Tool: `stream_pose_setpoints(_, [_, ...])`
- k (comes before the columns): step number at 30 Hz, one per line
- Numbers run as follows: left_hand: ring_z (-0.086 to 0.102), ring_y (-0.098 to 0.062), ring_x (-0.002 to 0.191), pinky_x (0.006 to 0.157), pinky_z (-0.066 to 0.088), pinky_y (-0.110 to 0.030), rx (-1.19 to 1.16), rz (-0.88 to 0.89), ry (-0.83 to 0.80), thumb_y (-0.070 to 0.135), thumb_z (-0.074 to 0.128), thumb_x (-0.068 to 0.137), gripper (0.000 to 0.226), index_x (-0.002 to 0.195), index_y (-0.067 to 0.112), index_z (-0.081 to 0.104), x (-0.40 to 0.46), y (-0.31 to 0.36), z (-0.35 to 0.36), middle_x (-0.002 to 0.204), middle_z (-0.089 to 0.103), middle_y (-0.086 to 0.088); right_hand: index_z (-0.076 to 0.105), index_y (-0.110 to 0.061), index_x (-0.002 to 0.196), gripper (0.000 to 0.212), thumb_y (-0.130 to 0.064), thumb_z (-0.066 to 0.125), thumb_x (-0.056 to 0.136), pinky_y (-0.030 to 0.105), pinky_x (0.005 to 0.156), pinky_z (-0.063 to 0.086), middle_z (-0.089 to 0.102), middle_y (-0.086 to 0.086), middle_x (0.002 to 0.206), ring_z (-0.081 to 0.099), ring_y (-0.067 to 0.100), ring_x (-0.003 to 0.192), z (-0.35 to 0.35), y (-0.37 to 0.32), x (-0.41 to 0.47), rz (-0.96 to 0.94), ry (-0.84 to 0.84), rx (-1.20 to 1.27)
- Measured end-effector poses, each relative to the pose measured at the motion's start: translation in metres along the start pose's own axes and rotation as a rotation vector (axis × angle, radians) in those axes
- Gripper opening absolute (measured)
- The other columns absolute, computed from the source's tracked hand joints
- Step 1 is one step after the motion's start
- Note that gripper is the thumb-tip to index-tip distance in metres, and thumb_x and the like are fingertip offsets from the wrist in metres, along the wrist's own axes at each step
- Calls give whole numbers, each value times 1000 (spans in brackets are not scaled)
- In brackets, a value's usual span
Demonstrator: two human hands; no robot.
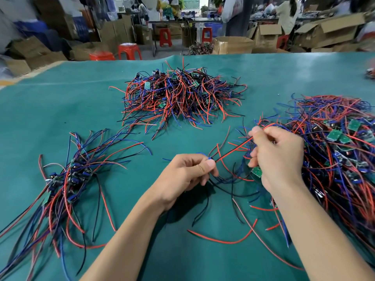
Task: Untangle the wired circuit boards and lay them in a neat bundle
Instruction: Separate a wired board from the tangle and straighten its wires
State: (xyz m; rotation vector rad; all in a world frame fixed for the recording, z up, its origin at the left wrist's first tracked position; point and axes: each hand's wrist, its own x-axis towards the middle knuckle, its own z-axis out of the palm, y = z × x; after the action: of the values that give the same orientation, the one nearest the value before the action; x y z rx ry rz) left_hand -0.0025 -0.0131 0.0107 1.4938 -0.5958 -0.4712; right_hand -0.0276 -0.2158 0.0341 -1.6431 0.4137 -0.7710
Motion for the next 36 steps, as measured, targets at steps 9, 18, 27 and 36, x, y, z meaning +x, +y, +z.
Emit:
stream_pose_setpoints(9, [33, -9, 51, 46, 18, -18, -139, -7, 150, 16, 58, 98, 16, 99, 7, 72, 1, 1, -1, 72, 60, -1, 65, -14, 81, 13, -13, 60, 93, 23, 35, 41, 57, -1, 60, 53, 14, 39, -10, -20, 2, -2, 160, 375])
stream_pose_setpoints(18, [48, -10, 59, 55, 38, -14, -126, -3, 25, 18, 52, 102, 24, 93, 2, 68, -1, 1, 0, 82, 68, -4, 74, -21, 85, 11, -32, 76, 89, 11, 46, 36, 66, -2, 53, 52, 6, 40, 21, -9, -42, -184, -543, -126])
stream_pose_setpoints(27, [61, -15, 70, 67, 47, -18, -129, -16, 13, 24, 56, 97, 22, 94, 10, 73, -2, 1, 0, 78, 72, -8, 75, -23, 76, 11, -33, 76, 82, 16, 55, 41, 69, -11, 62, 53, 0, 52, 16, -11, -28, -190, -313, 39])
stream_pose_setpoints(36, [59, -13, 75, 68, 44, -16, 13, 8, -9, 10, 53, 100, 19, 95, 4, 71, -3, 4, 2, 81, 72, -5, 59, -18, 69, 29, -18, 68, 97, 22, 39, 24, 62, -3, 60, 35, 8, 38, -29, -42, 9, 6, 144, 454])
